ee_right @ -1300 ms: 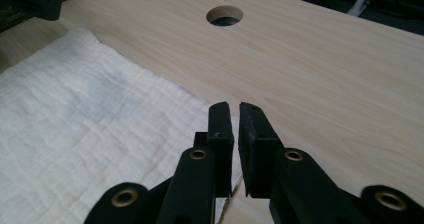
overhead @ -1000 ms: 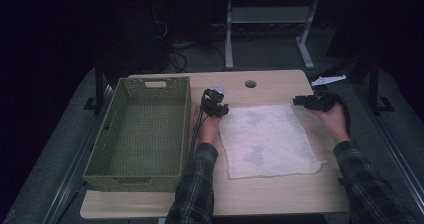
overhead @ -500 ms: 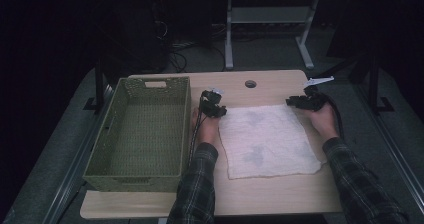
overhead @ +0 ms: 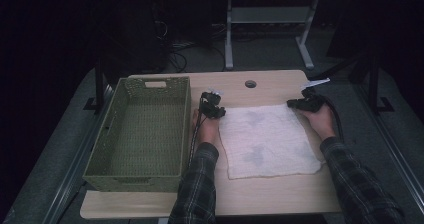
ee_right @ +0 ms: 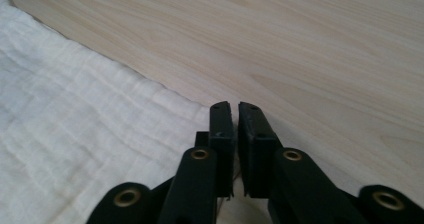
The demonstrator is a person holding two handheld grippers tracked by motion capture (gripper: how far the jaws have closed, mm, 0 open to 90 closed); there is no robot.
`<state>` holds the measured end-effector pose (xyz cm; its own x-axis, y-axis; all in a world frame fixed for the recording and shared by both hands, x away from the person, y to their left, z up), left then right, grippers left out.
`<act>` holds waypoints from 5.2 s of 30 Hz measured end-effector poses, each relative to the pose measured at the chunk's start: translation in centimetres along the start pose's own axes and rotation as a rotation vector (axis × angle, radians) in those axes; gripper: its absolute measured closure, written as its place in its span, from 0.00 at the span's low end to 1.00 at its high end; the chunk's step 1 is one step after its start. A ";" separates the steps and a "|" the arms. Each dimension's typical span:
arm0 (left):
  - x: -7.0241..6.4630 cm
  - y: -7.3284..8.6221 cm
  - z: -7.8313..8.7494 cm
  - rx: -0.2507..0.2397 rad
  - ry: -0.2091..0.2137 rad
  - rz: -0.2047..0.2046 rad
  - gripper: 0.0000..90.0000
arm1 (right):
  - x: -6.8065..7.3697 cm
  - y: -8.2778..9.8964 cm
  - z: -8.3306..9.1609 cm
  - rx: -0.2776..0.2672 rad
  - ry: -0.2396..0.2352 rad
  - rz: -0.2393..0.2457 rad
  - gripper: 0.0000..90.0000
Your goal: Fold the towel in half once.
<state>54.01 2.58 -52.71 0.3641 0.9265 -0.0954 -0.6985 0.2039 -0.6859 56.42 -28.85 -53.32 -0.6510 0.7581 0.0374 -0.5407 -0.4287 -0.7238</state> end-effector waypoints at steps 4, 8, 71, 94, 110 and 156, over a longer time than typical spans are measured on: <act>-0.3 0.0 0.0 0.006 0.031 0.012 0.93 | 0.1 0.0 0.1 0.010 -0.004 -0.011 0.97; -0.4 -0.1 0.3 0.005 0.032 0.025 0.96 | 0.1 -0.4 1.0 -0.022 -0.005 -0.027 0.98; -7.7 7.6 14.1 -0.151 0.239 -0.144 0.96 | 8.8 7.8 15.1 -0.153 -0.064 0.088 0.97; -9.2 12.2 16.0 -0.074 0.270 -0.209 0.96 | 12.3 11.5 16.8 -0.103 -0.128 0.134 0.97; -10.5 14.9 15.7 0.044 0.323 -0.244 0.93 | 13.0 14.5 16.3 0.007 -0.171 0.134 0.94; -7.1 8.2 11.1 -0.007 0.181 -0.188 0.74 | 8.2 7.5 12.0 -0.059 -0.085 0.178 0.82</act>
<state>38.90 1.13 -49.64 0.5918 0.8007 -0.0929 -0.6043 0.3643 -0.7086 40.59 -31.74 -50.14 -0.7775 0.6277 -0.0380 -0.3827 -0.5203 -0.7634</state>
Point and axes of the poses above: each handheld gripper's, and its own axes: z roughly backward along the jaws, y roughly out of its underside, x roughly to its left, the point moved 8 cm from there along -z, roughly forward along the jaws, and after that the axes turned 8 degrees about z, right-handed, at the moved point
